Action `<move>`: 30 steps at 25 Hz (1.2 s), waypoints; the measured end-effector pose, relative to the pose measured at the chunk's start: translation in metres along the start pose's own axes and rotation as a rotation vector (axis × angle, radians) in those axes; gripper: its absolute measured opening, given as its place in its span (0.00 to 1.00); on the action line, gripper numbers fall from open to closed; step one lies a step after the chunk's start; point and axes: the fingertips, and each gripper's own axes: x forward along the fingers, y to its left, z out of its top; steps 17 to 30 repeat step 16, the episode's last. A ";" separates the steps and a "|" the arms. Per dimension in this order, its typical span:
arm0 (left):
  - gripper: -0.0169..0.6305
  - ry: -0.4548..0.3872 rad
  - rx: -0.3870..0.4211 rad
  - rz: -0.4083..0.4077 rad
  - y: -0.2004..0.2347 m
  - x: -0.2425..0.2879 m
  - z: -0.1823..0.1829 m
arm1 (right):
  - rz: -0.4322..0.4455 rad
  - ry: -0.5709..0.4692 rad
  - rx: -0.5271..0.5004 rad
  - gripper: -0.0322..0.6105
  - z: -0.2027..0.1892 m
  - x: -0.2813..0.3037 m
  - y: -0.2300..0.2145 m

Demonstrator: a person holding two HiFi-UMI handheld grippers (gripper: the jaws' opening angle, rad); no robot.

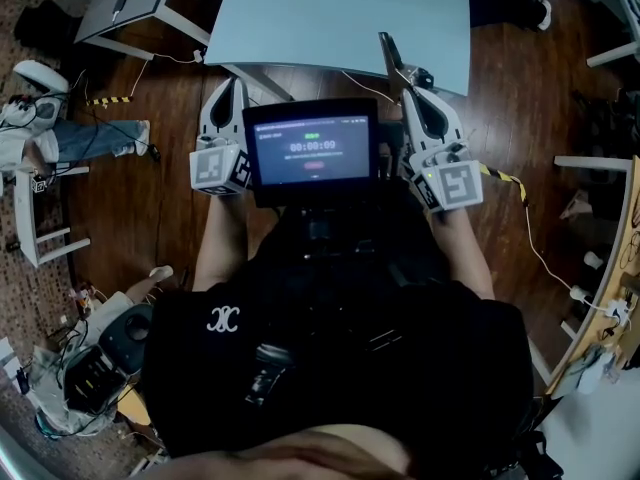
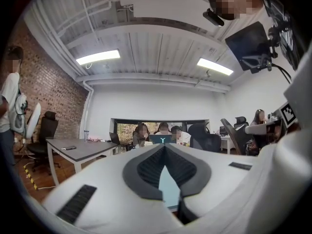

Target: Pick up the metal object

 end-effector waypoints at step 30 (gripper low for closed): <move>0.05 -0.026 0.040 0.006 0.008 -0.004 0.002 | -0.013 0.020 -0.040 0.02 -0.003 -0.002 -0.004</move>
